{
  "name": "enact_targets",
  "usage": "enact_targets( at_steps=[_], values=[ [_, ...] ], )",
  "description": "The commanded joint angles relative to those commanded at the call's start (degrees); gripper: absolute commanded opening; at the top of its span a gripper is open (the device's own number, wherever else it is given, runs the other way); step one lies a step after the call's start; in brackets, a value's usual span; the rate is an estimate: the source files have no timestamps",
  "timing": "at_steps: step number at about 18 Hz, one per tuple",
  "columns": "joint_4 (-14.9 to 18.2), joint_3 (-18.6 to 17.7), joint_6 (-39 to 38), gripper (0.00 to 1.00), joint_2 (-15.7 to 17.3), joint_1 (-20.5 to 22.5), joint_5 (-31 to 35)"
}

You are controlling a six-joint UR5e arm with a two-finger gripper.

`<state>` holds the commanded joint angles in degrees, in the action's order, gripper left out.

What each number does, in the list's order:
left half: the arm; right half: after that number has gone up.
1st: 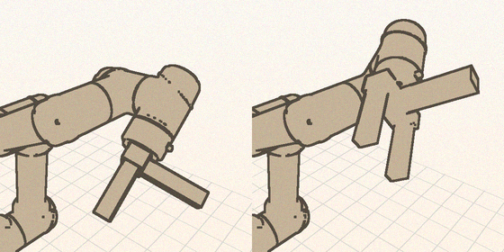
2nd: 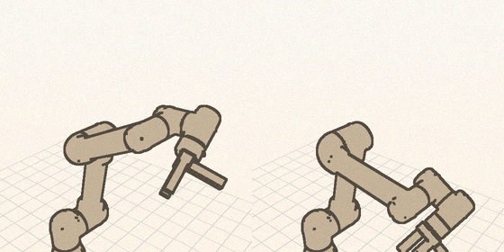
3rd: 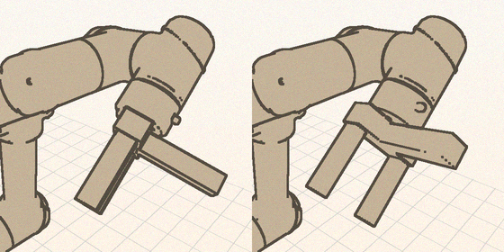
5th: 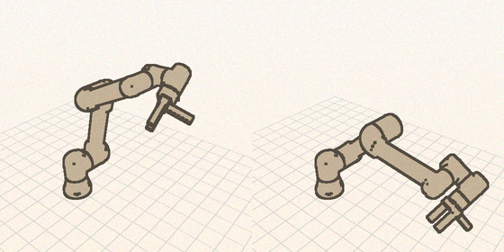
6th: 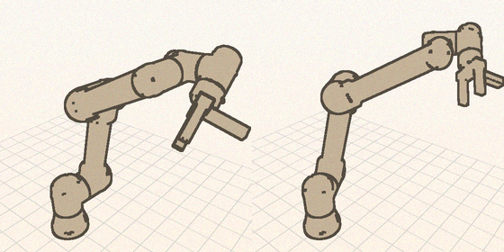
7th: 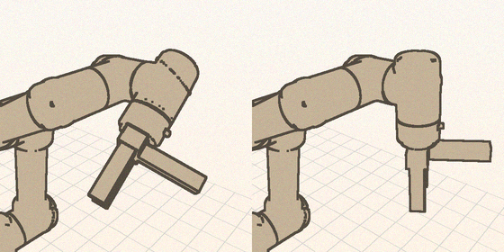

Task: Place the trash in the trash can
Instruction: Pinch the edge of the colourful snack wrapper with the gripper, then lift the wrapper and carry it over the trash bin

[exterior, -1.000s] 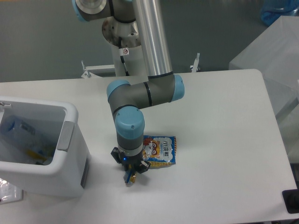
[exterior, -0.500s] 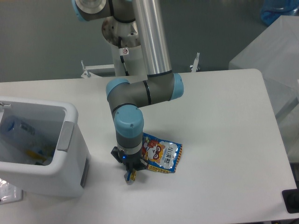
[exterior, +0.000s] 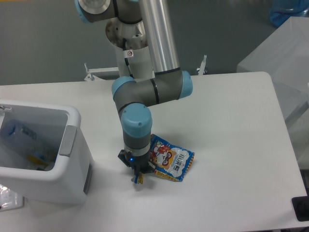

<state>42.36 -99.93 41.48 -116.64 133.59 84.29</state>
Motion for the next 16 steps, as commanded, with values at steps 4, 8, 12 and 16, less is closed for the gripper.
enact_targets(
  at_steps=[4,8,12,16],
  values=[
    [-0.09,0.97,-1.66,0.00,2.37,1.32,-3.60],
    [-0.09,3.59,-10.61,0.00,6.24,2.81,-9.22],
    [-0.26,8.95,-24.48,0.00,8.79,3.43,-13.80],
    [-0.26,14.32,-37.59,0.00,10.73,3.08,-16.79]
  ],
)
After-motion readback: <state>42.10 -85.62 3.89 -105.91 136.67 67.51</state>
